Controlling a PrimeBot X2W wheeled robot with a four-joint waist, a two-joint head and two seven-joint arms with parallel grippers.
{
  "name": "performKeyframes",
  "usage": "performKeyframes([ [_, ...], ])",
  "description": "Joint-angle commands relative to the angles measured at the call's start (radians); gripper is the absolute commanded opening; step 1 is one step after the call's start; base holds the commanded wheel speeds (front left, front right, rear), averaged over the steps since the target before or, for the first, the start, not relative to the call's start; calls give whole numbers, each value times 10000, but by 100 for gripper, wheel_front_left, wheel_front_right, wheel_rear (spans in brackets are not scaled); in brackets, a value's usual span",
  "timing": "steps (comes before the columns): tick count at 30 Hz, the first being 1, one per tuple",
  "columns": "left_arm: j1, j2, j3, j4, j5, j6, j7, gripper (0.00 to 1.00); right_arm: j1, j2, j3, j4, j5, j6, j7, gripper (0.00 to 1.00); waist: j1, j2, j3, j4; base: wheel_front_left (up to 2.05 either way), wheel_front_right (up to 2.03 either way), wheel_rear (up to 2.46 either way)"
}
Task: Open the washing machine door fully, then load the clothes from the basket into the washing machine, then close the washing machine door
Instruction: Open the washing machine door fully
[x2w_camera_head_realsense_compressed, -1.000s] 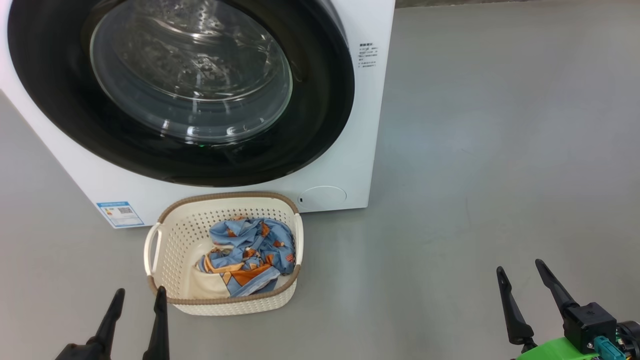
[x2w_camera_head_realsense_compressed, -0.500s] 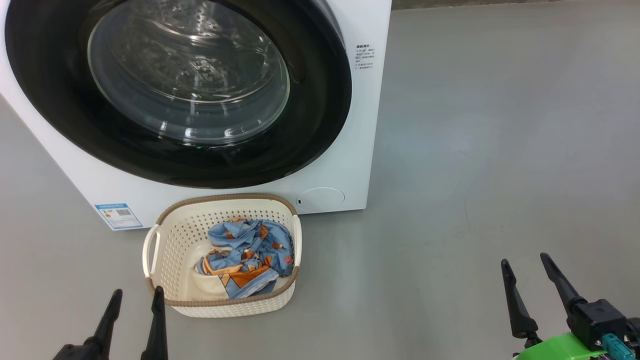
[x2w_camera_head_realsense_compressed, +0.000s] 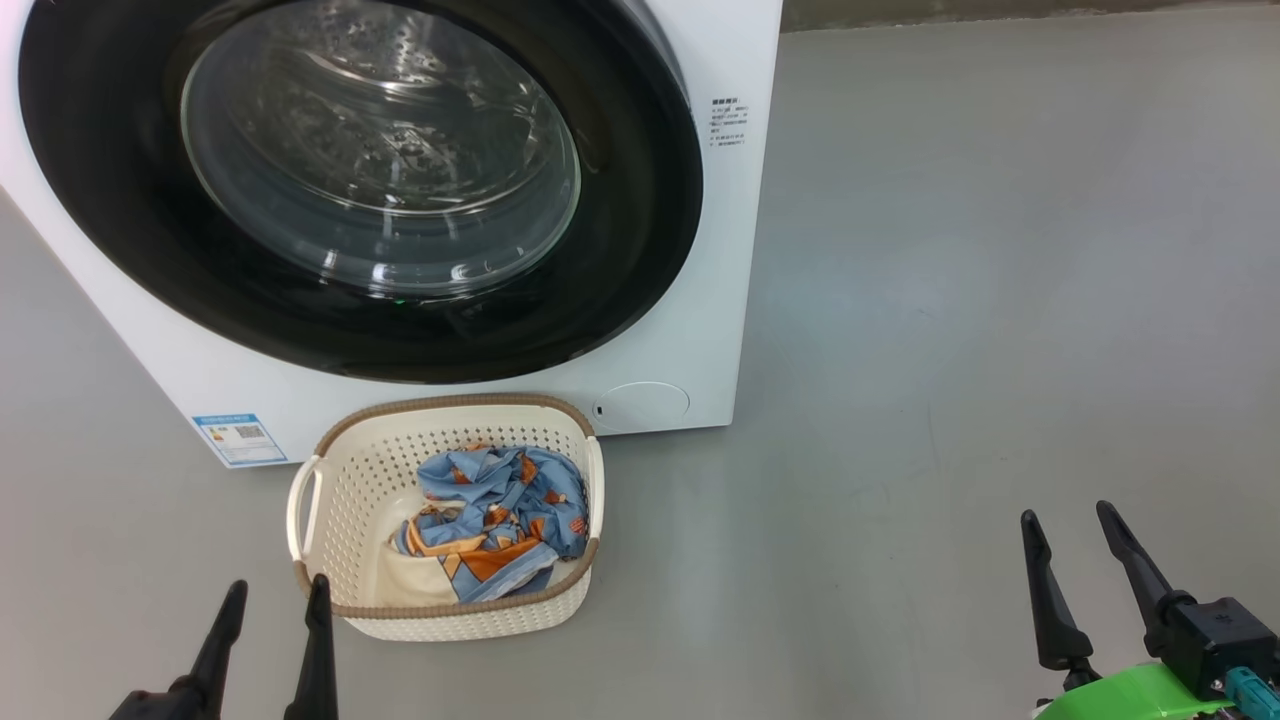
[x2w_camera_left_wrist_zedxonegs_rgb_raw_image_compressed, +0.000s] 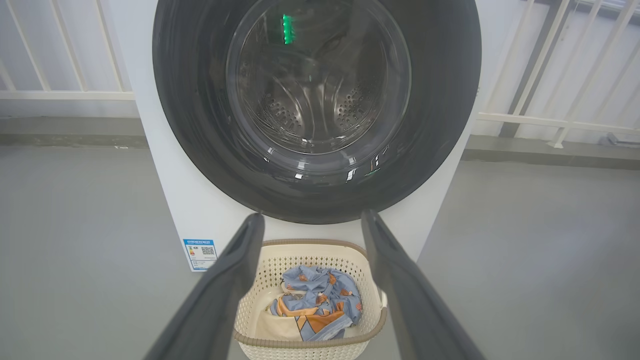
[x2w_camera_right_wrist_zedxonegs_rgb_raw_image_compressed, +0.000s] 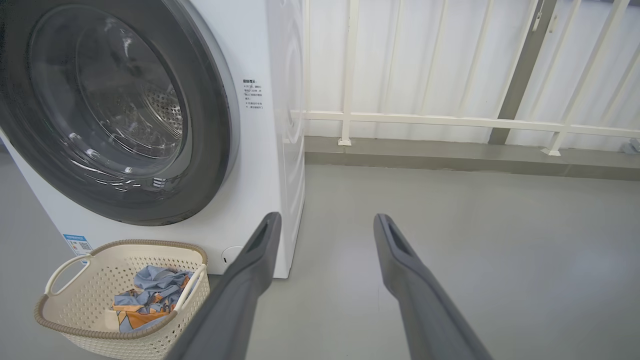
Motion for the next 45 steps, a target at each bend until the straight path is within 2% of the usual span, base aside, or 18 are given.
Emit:
performKeyframes([
  [1, -154, 129, 304, -308, 54, 10, -92, 100, -281, -57, 193, -298, 7, 16, -120, 48, 0, 0, 0, 4, 0, 0, 0],
  [2, -151, 129, 305, -319, 67, 9, -92, 100, -287, -52, 169, -318, 14, 16, -120, 41, 0, 0, 3, 6, 0, 0, 0],
  [3, -150, 129, 304, -327, 78, 8, -92, 100, -294, -49, 150, -331, 24, 16, -120, 24, 0, 0, 10, 9, 0, 0, 0],
  [4, -143, 129, 302, -318, 128, 7, -92, 100, -308, -45, 117, -351, 59, 16, -120, 3, 0, 0, 19, 12, 0, 0, 0],
  [5, -137, 129, 300, -311, 199, 7, -92, 100, -322, -39, 72, -375, 122, 16, -120, 0, 0, 0, 31, 15, 0, 0, 0],
  [10, -138, 129, 326, -349, 236, 10, -92, 100, -461, -7, -351, -403, 951, 16, -120, 0, 0, 0, 171, 30, 0, 0, 0],
  [17, -198, 129, 282, -418, 265, 79, -92, 100, -928, 4, -1072, 152, 4258, 16, -120, 0, 0, 0, 563, 119, 0, 0, 0],
  [18, -198, 129, 282, -418, 265, 79, -92, 100, -928, 4, -1072, 152, 4258, 16, -120, 0, 0, 0, 563, 119, 0, 0, 0],
  [25, -386, 129, 203, -697, 301, 189, -92, 100, -1676, 5, -2162, 1092, 9049, 16, -120, 0, 0, 0, 1250, 258, 0, 0, 0],
  [26, -479, 129, 164, -787, 309, 216, -92, 100, -1962, -22, -2289, 1375, 10229, 16, -120, 0, 0, 0, 1523, 302, 0, 0, 0],
  [29, -621, 129, 75, -952, 321, 257, -92, 100, -2457, -566, -2218, 1845, 12117, 16, -1, 0, 0, 0, 1990, 383, 0, 0, 0],
  [33, -791, 129, -120, -1169, 360, 306, -92, 100, -3293, -1366, -2401, 2234, 14300, 16, 817, 0, 0, 0, 2698, 480, 0, 0, 0],
  [37, -1002, 129, -297, -1355, 404, 330, -92, 100, -4216, -2195, -2606, 2731, 15453, 16, 2002, 0, 0, 0, 3350, 701, 0, 0, 0],
  [45, -1303, 129, -541, -1544, 526, 290, -92, 100, -6190, -3245, -2169, 3053, 16031, 16, 4411, 0, 0, 0, 4270, 1187, 0, 0, 0],
])
